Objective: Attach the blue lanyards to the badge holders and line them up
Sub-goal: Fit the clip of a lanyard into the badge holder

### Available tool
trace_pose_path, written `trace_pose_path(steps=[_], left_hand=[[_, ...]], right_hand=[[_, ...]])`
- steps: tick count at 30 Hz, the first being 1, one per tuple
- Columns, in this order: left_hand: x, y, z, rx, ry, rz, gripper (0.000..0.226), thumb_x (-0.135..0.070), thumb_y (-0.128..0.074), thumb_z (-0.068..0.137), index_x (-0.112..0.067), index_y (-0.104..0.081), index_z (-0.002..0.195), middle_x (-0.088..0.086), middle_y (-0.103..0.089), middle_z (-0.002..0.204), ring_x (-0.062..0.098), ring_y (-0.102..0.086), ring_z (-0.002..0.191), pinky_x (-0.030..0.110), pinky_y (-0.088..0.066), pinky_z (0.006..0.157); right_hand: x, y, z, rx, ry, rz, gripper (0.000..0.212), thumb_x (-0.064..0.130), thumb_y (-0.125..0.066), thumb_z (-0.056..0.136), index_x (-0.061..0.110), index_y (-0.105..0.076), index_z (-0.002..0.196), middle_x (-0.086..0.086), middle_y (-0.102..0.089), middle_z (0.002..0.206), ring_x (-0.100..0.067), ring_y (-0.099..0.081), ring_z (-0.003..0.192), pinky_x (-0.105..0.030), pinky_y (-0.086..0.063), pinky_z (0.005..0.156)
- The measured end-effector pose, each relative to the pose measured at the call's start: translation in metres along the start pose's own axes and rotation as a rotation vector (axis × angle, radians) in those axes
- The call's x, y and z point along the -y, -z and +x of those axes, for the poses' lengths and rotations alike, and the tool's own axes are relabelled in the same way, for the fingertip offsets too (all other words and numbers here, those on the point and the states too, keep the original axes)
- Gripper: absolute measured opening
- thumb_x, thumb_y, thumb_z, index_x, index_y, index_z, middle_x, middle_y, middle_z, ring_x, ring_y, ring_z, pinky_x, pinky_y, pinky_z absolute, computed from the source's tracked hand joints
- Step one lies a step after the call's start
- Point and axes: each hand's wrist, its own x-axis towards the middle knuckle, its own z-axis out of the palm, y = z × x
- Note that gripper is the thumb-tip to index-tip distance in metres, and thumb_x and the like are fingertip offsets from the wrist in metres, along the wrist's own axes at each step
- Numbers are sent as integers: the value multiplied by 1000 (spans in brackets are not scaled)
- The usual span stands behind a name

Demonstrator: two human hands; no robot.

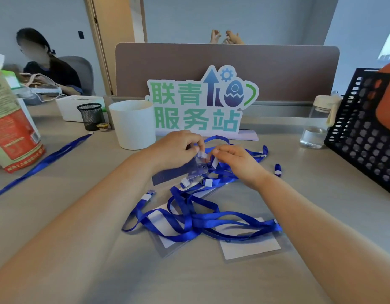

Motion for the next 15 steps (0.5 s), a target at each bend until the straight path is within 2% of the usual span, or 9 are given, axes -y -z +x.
trace_pose_path(steps=[3,5,7,11,13,15], left_hand=[[10,-1,-6,-27,3,22,14,-14,-44,94,-27,-50,99,5,-56,89,19,-49,77,33,-42,73],[16,-2,-12,-33,-4,63,13,-14,-45,93,-26,-43,96,8,-55,87,21,-50,75,37,-43,71],[24,-2,-17,-33,-16,149,10,-14,-45,92,-24,-42,92,4,-54,91,22,-51,80,39,-44,73],[39,-3,-26,-8,-30,256,6,-15,-46,92,-20,-48,94,-8,-44,94,15,-47,77,31,-41,70],[45,-3,-30,-8,-20,282,5,-16,-47,92,-19,-50,95,-7,-44,95,14,-46,76,30,-40,70],[51,-5,-34,-40,-15,284,5,-16,-50,90,-21,-49,90,-3,-50,103,17,-52,83,35,-44,75]], right_hand=[[1,-7,6,92,-5,-24,21,14,-53,92,16,-64,75,3,-68,76,-20,-63,80,-35,-49,86],[1,-11,11,125,-11,1,14,12,-54,92,10,-63,81,1,-66,72,-8,-62,65,-26,-52,73],[3,-16,15,133,-23,11,12,9,-55,91,10,-63,84,1,-64,70,2,-57,54,-14,-47,61],[7,-30,25,160,-24,-88,17,11,-58,89,22,-66,79,5,-62,69,3,-54,57,-9,-43,57],[8,-38,30,171,-35,-93,17,12,-60,87,23,-66,75,3,-60,68,4,-52,54,-8,-42,54],[7,-45,33,159,-42,-75,17,12,-61,86,22,-66,73,3,-58,65,4,-50,50,-7,-40,51]])
